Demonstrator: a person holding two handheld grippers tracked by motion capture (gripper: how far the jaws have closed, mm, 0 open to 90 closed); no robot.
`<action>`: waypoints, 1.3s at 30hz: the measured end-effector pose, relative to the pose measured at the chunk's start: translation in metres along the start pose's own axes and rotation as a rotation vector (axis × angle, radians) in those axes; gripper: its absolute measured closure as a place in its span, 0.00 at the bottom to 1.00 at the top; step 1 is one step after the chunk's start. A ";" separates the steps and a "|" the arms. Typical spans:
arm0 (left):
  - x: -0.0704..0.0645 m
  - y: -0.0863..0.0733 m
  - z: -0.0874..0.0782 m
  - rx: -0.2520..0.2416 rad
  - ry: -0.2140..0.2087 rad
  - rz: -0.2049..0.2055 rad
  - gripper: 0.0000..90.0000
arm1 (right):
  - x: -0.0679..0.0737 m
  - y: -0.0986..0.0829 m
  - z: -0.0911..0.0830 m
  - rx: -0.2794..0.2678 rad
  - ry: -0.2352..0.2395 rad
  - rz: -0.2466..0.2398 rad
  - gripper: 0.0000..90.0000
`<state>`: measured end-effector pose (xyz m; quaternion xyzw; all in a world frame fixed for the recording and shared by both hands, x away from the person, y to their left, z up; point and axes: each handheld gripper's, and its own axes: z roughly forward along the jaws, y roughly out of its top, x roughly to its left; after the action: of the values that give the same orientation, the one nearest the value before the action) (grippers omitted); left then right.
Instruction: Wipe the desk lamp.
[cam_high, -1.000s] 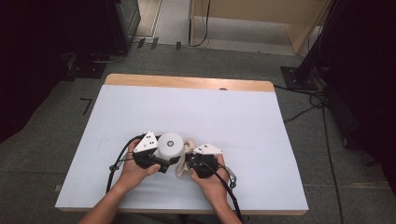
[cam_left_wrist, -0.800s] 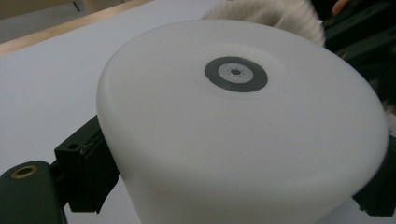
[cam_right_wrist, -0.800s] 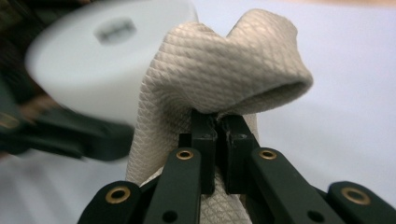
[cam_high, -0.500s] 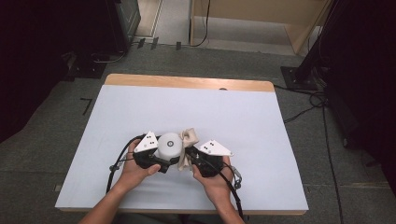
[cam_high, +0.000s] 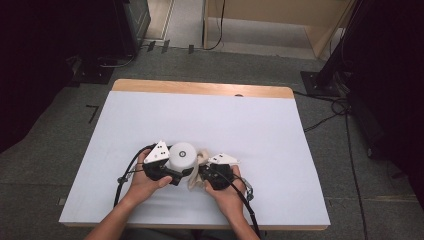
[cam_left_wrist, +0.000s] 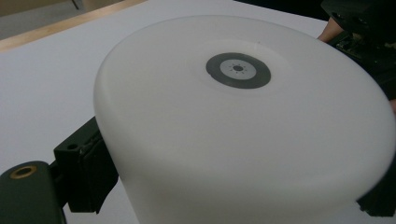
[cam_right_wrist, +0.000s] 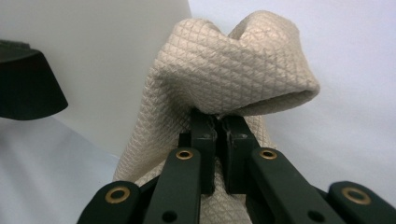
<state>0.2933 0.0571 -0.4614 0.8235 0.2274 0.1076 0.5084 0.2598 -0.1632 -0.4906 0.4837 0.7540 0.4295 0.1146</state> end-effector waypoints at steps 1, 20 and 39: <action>0.000 0.000 0.000 0.000 0.000 0.000 0.08 | 0.000 0.000 -0.001 -0.002 -0.004 -0.003 0.95; 0.000 -0.001 0.001 -0.004 -0.002 -0.009 0.08 | 0.014 0.025 -0.041 -0.204 0.017 -0.062 0.95; -0.001 -0.002 0.002 0.001 0.005 0.000 0.08 | -0.005 0.000 0.001 -0.008 0.028 0.058 0.95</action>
<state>0.2926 0.0559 -0.4636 0.8236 0.2287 0.1097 0.5073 0.2631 -0.1664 -0.4927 0.4989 0.7394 0.4424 0.0936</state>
